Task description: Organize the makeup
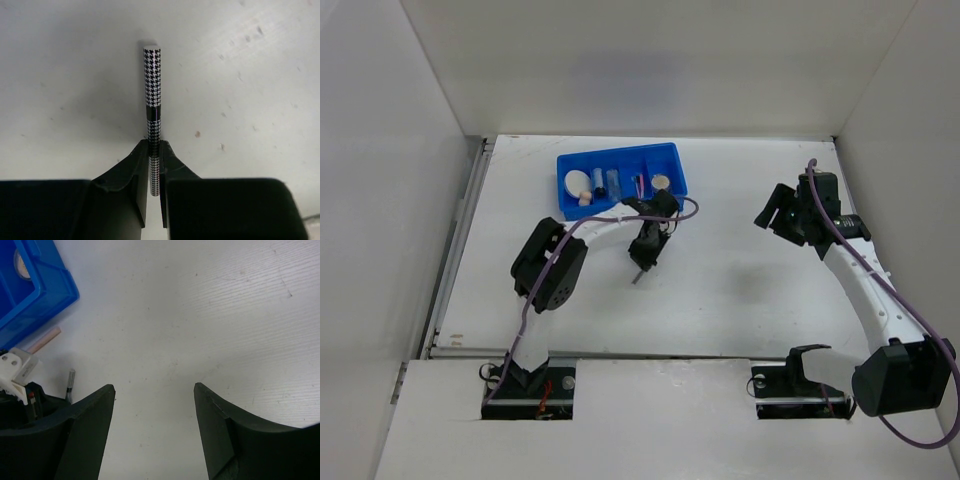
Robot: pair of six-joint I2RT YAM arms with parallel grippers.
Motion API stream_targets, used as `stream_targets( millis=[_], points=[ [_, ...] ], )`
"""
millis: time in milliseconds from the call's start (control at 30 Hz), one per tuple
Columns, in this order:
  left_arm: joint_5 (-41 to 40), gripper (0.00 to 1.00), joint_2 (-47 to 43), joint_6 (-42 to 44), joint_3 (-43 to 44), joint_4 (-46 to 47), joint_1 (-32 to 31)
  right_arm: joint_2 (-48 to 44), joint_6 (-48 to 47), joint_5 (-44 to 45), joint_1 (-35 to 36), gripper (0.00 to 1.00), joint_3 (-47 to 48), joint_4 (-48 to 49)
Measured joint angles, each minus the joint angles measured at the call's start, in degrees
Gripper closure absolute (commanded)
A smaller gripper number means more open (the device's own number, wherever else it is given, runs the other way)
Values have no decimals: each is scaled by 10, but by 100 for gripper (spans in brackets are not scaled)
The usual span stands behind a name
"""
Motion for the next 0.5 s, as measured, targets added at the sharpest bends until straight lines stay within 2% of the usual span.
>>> stream_targets(
  millis=[100,200,500],
  points=[
    [9,100,-16,6,15,-33,-9,0,0,0,0,29,0,0],
    [10,100,-27,5,75,-64,1,0,0,0,0,29,0,0],
    [-3,100,-2,-64,363,-80,104,0,0,1,0,29,0,0]
  ],
)
